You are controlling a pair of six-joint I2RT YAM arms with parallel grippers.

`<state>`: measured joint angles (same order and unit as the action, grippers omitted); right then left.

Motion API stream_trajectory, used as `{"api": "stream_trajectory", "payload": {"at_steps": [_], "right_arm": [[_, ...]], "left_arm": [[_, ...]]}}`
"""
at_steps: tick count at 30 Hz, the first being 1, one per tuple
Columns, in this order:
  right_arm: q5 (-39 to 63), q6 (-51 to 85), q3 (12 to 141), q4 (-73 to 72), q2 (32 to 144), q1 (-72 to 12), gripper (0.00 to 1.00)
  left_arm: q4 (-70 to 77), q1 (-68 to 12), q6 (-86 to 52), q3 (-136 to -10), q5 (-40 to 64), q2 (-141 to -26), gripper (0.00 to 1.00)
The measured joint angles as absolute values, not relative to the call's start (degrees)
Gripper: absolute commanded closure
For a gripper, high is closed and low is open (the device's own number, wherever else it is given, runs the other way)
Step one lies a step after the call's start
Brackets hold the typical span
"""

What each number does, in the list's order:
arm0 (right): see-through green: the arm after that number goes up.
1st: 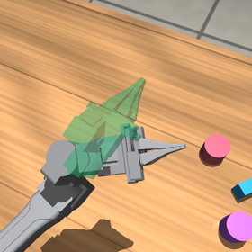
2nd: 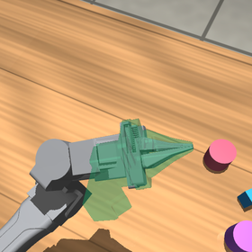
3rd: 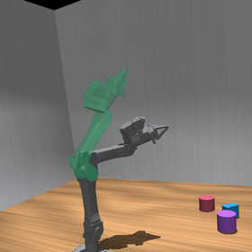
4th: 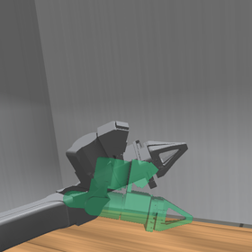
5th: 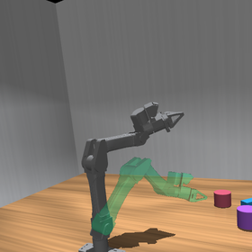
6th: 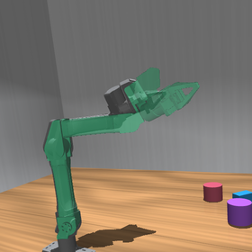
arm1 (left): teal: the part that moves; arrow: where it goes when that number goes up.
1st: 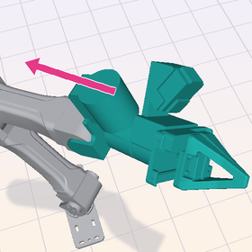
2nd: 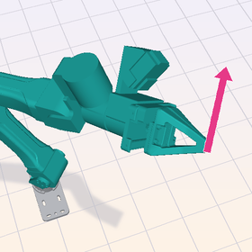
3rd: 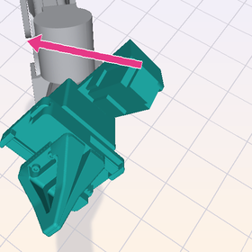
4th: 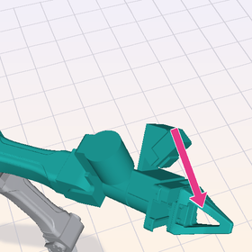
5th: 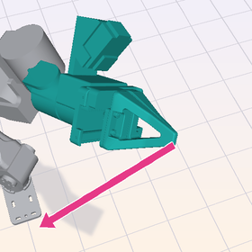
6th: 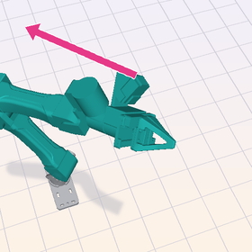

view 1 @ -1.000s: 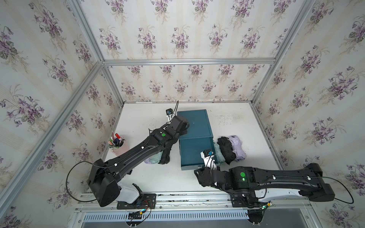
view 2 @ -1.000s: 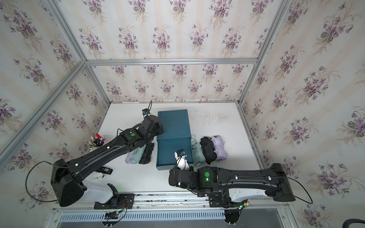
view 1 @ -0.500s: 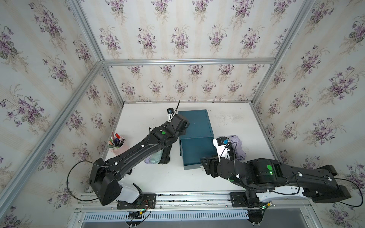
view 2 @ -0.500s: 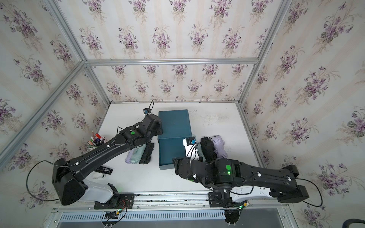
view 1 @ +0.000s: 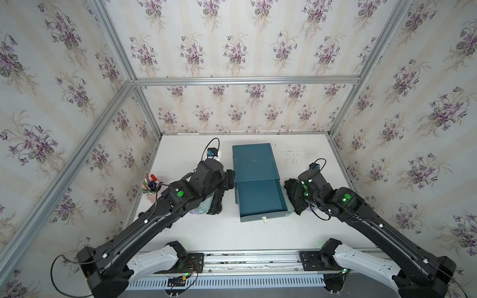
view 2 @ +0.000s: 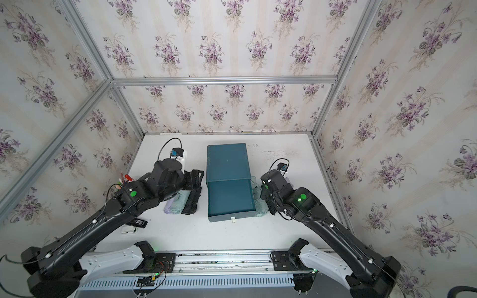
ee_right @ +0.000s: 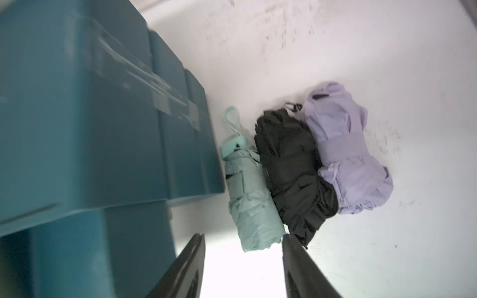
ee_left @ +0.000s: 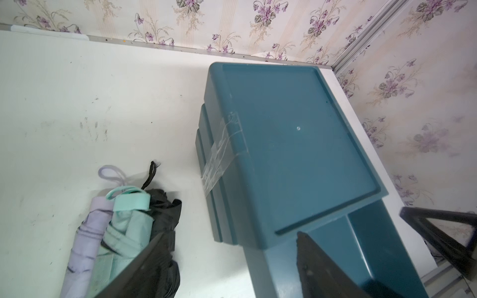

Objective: Place the umbrella in the drawer by color
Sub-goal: Open the drawer in the storage box.

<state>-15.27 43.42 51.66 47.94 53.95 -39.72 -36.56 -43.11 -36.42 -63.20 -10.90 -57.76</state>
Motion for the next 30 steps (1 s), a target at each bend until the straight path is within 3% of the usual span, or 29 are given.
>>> {"api": "stream_trajectory", "payload": {"at_steps": [12,25,30], "right_arm": [[-4.7,42.3,38.9,37.6,53.3,-39.2,0.46],[0.9,43.8,38.9,35.9,49.9,-40.9,0.46],[-5.0,44.6,42.2,39.5,51.8,-40.6,0.37]], "left_arm": [[-37.8,-43.0,-40.0,-44.0,-6.7,-37.3,0.17],[-38.0,-43.0,-40.0,-47.6,-5.8,-42.3,0.17],[-38.6,-43.0,-39.5,-50.0,-5.8,-43.0,0.17]]}}
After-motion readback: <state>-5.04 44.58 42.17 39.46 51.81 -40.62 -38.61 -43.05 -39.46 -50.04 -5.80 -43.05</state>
